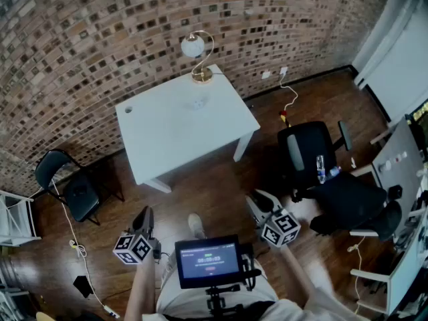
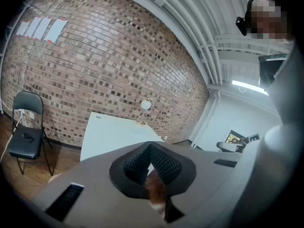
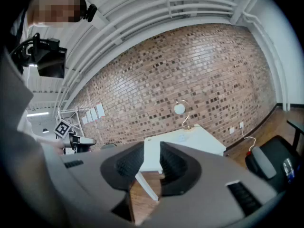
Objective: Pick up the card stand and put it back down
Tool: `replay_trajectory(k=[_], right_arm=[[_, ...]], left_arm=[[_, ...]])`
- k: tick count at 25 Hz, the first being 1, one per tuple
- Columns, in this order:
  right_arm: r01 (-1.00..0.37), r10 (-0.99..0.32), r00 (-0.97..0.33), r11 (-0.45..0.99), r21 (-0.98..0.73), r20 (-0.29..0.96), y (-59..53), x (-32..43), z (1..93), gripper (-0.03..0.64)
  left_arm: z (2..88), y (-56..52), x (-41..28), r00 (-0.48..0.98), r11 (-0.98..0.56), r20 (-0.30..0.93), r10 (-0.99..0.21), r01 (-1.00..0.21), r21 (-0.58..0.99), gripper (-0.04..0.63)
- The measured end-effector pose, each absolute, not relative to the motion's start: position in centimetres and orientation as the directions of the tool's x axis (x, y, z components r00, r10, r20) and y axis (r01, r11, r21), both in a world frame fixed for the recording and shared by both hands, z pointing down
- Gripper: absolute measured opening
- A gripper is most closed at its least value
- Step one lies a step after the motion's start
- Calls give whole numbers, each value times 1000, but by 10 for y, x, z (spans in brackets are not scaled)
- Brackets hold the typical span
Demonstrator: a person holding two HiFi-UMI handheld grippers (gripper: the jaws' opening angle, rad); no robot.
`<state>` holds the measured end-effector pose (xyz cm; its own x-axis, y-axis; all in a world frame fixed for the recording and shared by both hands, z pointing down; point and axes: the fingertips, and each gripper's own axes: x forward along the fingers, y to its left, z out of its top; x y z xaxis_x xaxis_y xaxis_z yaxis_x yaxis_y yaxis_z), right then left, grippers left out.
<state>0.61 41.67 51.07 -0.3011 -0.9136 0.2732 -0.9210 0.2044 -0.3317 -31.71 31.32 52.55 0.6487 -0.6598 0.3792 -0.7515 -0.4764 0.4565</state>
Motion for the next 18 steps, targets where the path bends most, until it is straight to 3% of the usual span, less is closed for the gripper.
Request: replay_trajectory(k=[18], right_arm=[[-945, -929, -230, 142, -295, 291, 238, 3, 523, 112]], left_arm=[[541, 135, -328, 686, -538, 368, -628, -724, 432, 0]])
